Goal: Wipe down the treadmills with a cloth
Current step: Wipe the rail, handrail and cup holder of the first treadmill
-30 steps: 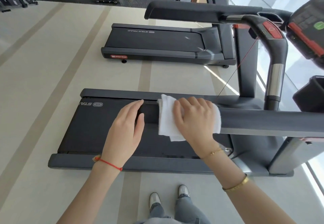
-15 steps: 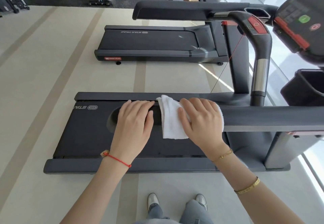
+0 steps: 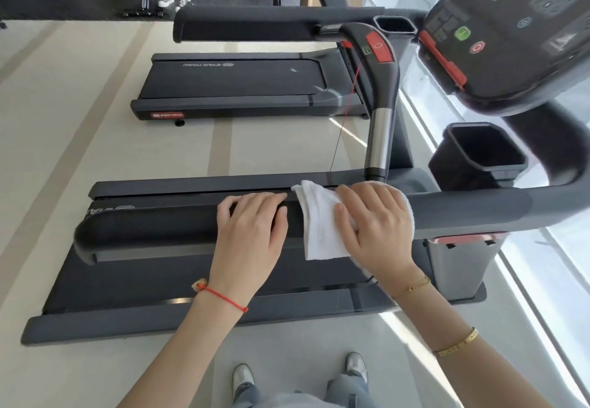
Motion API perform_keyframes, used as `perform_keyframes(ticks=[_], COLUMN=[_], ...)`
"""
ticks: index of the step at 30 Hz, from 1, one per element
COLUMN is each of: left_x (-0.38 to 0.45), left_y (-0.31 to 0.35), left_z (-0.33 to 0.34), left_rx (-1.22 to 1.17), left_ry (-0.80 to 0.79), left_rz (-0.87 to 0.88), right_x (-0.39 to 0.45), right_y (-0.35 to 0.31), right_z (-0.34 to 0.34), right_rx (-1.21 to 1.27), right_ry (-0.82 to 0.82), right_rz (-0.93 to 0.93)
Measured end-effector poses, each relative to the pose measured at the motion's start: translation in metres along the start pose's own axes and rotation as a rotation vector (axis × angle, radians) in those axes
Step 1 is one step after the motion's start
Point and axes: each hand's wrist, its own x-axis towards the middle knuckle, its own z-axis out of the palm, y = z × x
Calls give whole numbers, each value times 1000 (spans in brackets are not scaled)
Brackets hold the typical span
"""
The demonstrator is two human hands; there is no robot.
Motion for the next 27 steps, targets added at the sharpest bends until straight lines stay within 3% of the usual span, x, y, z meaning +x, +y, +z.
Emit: perform_keyframes(ticks=[16,20,27], left_x=[37,42,42], left_y=[167,191,202], left_z=[82,93,99], left_rx=[-1,20,60], left_ry=[-10,-17,-4], left_rz=[-45,-69,-121], right_x=[-40,-42,-40], right_y=[201,214,211], right_z=[-54,-55,-54], right_rx=[-14,31,123], right_ry=[-60,-101,-28], right_rz=[-68,-112,-97])
